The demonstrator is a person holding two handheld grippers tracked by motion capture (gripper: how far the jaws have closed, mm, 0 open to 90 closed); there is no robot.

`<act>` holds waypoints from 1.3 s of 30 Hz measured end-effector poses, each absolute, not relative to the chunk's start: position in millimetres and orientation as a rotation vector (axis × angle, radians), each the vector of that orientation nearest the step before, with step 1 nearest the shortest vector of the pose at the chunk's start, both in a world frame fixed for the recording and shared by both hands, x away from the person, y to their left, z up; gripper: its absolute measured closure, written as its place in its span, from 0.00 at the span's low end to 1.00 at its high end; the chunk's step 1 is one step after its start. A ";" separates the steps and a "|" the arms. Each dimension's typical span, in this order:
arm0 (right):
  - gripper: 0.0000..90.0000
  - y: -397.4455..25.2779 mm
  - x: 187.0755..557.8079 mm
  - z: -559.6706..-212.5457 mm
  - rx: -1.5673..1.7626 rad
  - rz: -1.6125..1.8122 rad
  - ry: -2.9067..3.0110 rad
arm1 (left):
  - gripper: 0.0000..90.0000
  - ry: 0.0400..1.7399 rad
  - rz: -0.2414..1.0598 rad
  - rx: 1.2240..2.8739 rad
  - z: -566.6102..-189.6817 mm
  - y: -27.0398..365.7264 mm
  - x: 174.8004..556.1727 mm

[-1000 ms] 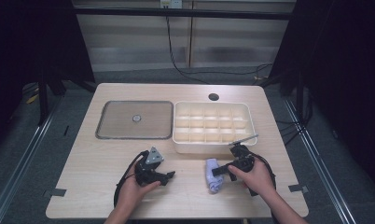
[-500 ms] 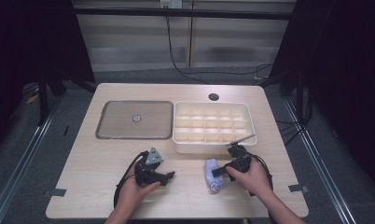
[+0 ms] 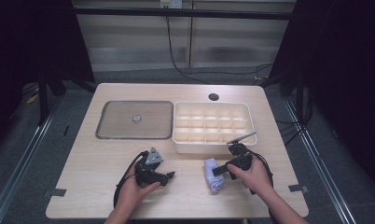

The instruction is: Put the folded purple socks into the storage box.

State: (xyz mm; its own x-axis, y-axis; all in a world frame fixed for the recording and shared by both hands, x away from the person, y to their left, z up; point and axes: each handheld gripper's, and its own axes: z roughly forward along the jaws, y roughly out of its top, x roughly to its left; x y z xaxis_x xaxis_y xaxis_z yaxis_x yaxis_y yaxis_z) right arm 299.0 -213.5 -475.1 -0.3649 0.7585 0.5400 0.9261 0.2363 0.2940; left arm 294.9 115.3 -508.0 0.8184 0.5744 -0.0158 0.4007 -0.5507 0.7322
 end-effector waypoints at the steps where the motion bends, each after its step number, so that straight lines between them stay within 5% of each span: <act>1: 0.79 -214.1 299.5 -472.9 -1.573 -0.831 -2.223 | 0.26 0.710 0.290 2.229 -507.9 115.4 295.1; 39: 0.79 -236.5 322.8 -388.6 -1.519 -0.749 -2.343 | 0.26 0.710 0.289 2.227 -508.0 115.3 295.1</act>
